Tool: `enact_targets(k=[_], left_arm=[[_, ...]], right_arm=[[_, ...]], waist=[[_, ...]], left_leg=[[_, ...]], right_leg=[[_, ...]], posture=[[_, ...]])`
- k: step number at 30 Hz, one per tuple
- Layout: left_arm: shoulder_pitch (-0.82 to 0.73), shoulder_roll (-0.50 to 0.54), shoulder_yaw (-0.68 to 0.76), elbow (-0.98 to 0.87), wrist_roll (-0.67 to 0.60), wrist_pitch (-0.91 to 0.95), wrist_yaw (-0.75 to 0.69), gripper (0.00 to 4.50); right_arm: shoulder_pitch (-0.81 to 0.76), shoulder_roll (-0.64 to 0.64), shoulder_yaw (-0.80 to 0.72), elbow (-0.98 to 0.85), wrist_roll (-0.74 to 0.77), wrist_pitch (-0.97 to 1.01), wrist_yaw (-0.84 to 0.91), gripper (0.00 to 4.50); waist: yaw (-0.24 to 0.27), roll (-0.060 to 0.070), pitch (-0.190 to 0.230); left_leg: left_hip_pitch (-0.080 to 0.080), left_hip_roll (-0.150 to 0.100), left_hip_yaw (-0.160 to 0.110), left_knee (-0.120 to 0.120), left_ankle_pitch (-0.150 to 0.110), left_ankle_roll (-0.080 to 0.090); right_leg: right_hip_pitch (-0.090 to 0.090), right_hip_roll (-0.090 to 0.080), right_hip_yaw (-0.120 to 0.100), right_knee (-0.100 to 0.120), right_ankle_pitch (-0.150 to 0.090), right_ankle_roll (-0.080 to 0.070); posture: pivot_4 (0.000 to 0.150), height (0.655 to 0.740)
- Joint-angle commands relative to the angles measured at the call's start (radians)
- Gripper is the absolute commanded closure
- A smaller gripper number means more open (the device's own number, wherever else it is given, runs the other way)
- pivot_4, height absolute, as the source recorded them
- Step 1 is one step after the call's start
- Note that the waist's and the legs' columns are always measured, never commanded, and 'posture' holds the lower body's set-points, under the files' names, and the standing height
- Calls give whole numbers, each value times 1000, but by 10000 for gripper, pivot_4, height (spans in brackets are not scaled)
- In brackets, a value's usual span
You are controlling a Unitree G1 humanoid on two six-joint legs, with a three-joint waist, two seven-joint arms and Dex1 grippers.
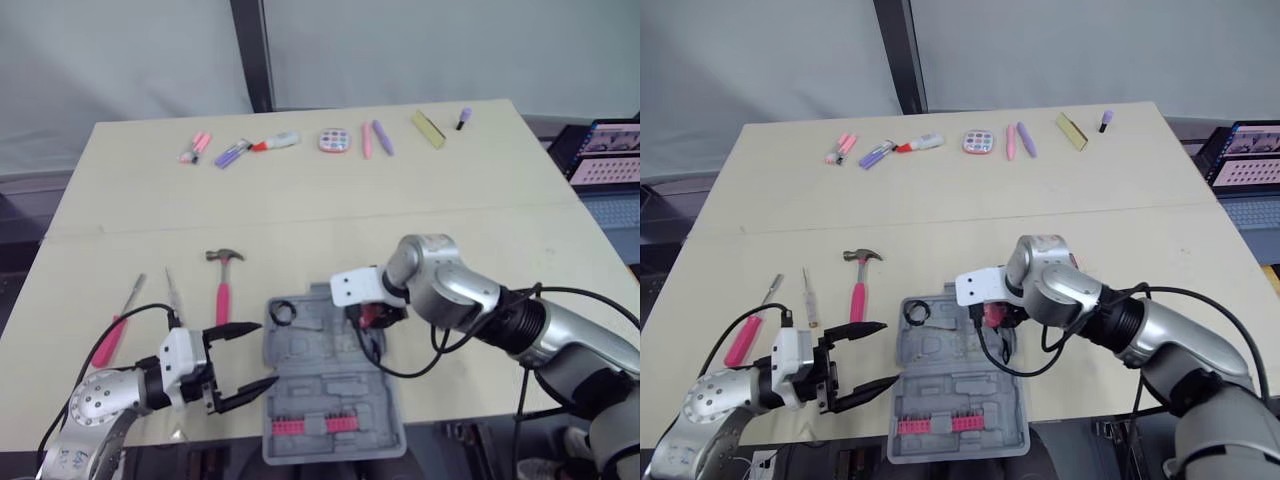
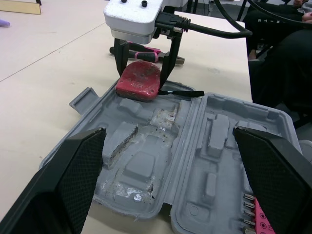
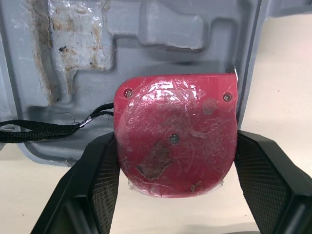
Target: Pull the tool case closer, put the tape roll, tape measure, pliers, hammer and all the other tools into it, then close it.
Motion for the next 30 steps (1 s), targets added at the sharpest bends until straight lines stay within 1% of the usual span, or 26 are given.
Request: enact_targets(k=[1, 11, 30], left_arm=[[12, -2, 9, -19, 7, -14, 2, 0], [24, -12, 2, -21, 15, -26, 4, 0], [36, -25, -3, -41, 23, -19, 21, 0]], right_arm=[[-24, 8, -14, -20, -18, -14, 21, 15548], [-49, 21, -24, -33, -19, -7, 50, 15548], [-32, 42, -13, -7, -45, -28, 52, 15548]], waist=[[0, 0, 0], [0, 0, 0], [0, 0, 0]], left_leg=[[0, 0, 0, 0, 0, 0], [0, 0, 0, 0, 0, 0], [0, 0, 0, 0, 0, 0]], right_leg=[[0, 0, 0, 0, 0, 0], [0, 0, 0, 0, 0, 0], [0, 0, 0, 0, 0, 0]], posture=[[1500, 7400], [1500, 7400], [1500, 7400]])
